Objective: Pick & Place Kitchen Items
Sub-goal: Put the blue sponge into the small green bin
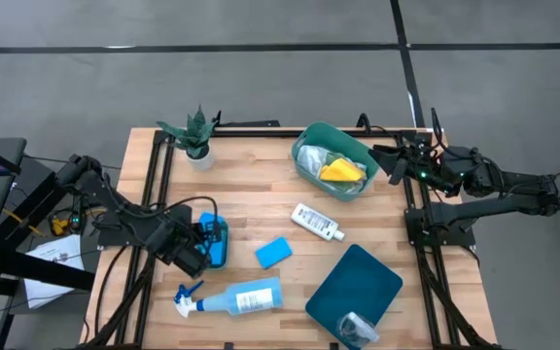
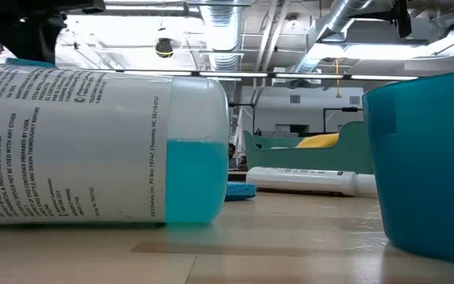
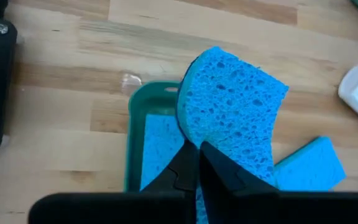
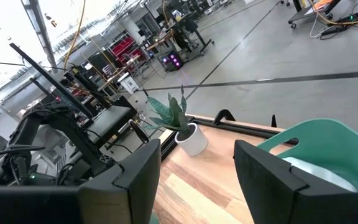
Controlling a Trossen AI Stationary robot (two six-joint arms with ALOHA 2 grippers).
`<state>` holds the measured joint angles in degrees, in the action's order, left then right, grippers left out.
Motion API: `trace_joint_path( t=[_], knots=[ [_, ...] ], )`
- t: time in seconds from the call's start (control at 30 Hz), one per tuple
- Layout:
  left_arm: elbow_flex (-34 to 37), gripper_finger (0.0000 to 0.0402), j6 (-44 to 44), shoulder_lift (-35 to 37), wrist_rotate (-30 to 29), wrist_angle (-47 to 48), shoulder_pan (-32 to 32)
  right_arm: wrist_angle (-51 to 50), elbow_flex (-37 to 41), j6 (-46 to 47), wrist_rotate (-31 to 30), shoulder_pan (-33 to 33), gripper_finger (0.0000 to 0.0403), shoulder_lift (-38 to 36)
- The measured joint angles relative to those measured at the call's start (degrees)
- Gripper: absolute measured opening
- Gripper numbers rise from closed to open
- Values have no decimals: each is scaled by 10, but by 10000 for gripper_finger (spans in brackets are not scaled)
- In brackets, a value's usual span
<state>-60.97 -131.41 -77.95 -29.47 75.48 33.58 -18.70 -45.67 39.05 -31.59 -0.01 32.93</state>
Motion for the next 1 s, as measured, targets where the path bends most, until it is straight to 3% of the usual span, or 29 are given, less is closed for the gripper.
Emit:
trace_joint_path(
  t=[0.23,0.43,0.77,1.0],
  knots=[
    [27,3,-6,0,17,-11,20,0,0,0,0,0,195,0],
    [90,1,-9,0,30,-129,36,1,0,5,0,0,195,0],
    [116,2,-9,-5,29,-132,35,-1,0,11,0,0,195,0],
    [142,2,-9,-8,27,-186,30,-2,0,11,0,0,195,13]
  ],
)
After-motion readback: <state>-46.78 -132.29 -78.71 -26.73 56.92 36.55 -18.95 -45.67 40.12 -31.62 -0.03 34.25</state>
